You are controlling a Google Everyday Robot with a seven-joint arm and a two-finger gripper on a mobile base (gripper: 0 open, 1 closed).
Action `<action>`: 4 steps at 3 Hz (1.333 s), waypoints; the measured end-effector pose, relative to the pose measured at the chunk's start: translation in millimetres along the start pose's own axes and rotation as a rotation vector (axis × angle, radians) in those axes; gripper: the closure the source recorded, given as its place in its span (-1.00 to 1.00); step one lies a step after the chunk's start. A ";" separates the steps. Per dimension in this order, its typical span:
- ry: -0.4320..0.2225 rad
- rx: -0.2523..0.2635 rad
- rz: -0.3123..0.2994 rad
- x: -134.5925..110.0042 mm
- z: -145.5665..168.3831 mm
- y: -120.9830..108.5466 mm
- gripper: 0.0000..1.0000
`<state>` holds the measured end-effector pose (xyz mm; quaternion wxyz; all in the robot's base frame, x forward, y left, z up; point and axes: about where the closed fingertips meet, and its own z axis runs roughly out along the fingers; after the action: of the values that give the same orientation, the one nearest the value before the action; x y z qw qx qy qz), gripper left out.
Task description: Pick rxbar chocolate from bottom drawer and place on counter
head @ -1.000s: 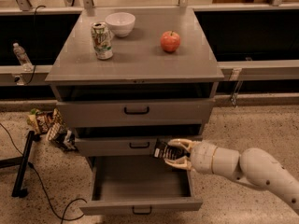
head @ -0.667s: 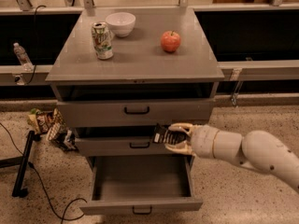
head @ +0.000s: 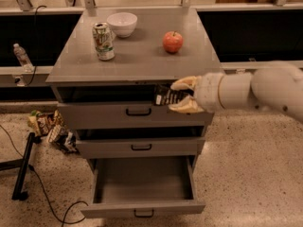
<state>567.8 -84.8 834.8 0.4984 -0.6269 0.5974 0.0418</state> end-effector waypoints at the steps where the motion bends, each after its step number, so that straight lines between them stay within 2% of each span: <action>1: 0.034 -0.010 -0.065 -31.6 -9.6 -46.5 1.00; 2: 0.041 0.014 -0.121 -51.2 1.8 -90.9 1.00; 3: 0.059 0.024 -0.153 -51.8 29.7 -125.4 1.00; 4: 0.086 0.015 -0.171 -44.2 75.1 -154.4 1.00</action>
Offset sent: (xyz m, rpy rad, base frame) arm 0.1065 0.0331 0.1258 -0.1250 -0.1594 0.0308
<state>718.2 -35.3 914.7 0.4786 -0.6733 0.5627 -0.0323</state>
